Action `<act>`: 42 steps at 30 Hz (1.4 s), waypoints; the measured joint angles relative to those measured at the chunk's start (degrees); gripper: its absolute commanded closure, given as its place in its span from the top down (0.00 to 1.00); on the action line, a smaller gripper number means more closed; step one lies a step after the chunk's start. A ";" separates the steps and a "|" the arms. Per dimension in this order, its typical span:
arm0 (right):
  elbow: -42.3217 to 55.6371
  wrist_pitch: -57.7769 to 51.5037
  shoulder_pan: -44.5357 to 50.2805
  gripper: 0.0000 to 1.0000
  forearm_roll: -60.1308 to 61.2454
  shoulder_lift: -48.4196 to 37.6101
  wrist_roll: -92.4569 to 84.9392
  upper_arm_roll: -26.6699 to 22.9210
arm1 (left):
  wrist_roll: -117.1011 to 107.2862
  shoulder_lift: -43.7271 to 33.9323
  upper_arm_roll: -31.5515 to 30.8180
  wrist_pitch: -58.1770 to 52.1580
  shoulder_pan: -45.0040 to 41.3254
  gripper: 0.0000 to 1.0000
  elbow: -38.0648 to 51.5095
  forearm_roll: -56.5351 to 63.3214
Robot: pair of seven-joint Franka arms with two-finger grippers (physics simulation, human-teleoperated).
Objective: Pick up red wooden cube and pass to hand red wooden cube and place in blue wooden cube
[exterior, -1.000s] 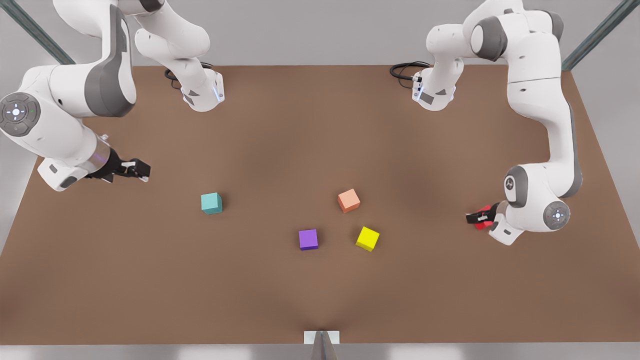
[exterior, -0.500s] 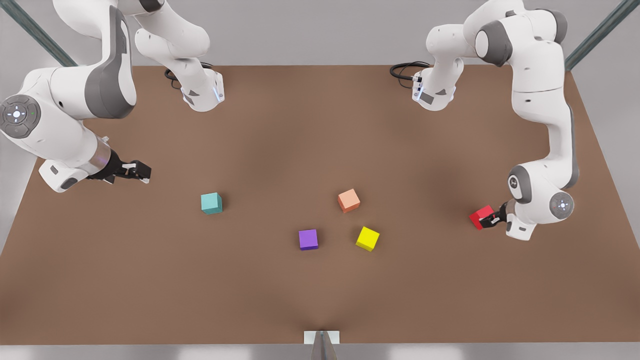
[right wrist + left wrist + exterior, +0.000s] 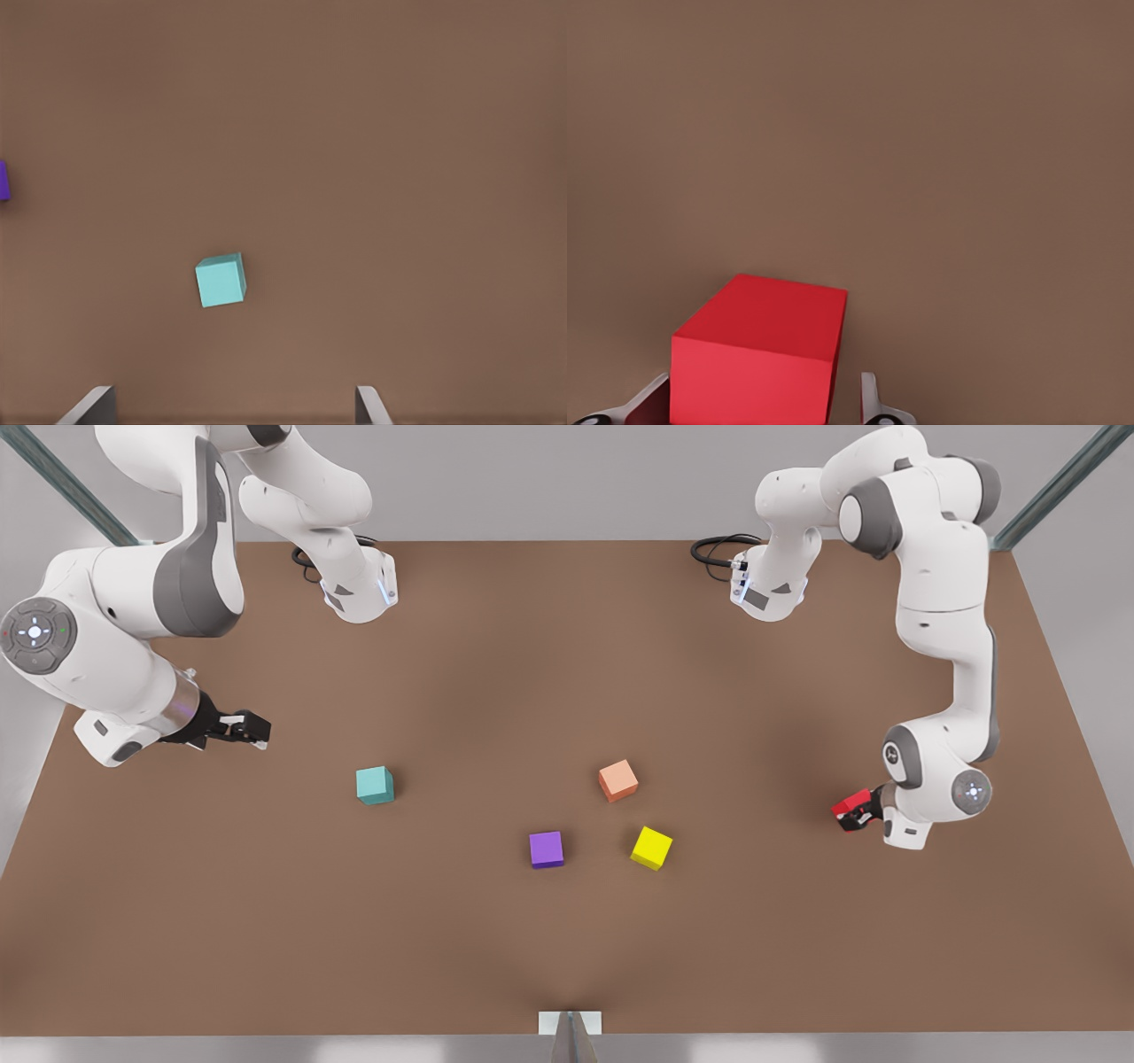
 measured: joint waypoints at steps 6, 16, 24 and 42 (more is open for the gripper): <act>-0.18 -0.11 -0.10 1.00 0.24 -0.02 0.10 0.00 | -0.66 1.56 -0.17 2.77 0.00 0.87 0.06 -0.11; -0.24 -0.21 -0.08 1.00 0.49 0.00 0.22 0.00 | -2.55 -0.79 -10.10 -5.39 2.48 0.58 10.26 -0.18; 0.95 -0.53 -0.99 1.00 14.38 8.14 -5.24 0.01 | -2.16 6.96 -32.14 -28.93 2.53 0.61 29.09 -19.28; 9.64 14.52 5.30 1.00 62.97 32.76 -64.47 0.68 | 15.96 24.12 -42.24 -13.59 -6.62 0.60 45.89 -42.91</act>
